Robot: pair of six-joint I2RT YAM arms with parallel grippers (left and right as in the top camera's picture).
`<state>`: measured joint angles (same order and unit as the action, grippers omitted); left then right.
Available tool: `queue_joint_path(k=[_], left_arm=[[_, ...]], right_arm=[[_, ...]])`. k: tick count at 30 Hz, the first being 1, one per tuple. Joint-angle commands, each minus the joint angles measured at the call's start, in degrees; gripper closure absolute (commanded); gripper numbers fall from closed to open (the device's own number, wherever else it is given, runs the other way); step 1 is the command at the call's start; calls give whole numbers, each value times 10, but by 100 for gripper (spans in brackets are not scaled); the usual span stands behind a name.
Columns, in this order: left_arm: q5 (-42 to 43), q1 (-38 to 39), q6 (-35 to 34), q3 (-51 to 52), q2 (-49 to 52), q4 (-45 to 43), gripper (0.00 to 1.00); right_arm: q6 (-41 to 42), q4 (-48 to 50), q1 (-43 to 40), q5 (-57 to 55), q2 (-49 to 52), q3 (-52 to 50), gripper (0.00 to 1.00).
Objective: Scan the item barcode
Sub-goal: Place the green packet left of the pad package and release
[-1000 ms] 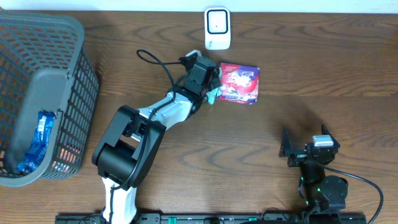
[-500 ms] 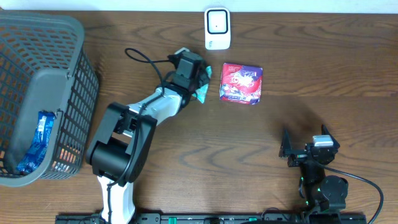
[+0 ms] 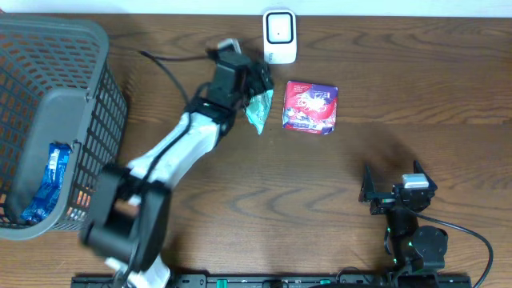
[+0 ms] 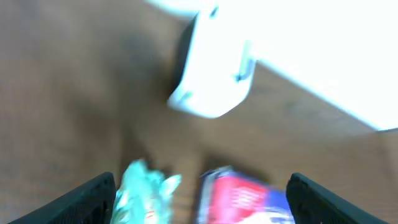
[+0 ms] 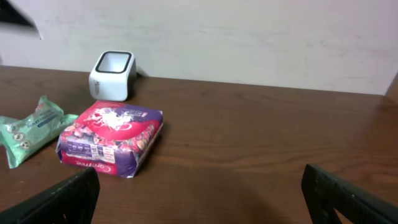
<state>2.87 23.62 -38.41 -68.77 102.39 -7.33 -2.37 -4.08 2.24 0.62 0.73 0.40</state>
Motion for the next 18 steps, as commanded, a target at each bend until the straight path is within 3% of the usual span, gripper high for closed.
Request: queue_joint_path(k=[1,5,11,14,18], left_arm=[[-24,-22,100,-9,-92,22,12],[-69,-65,198,-9,-170,77,12],[-249,-193,218,-9,-263,168,12],[-254,-273,262,-9,-283,179,12],[-253,-382,264,-9,-297,215,12]], right_arm=[[-7,-2,-4,-1,-1,-1,1],[-7,-2,-4,-1,-1,-1,1],[-7,-2,-4,-1,-1,-1,0],[-7,-2,-4,-1,-1,-1,1],[-7,-2,-4,-1,-1,-1,1]])
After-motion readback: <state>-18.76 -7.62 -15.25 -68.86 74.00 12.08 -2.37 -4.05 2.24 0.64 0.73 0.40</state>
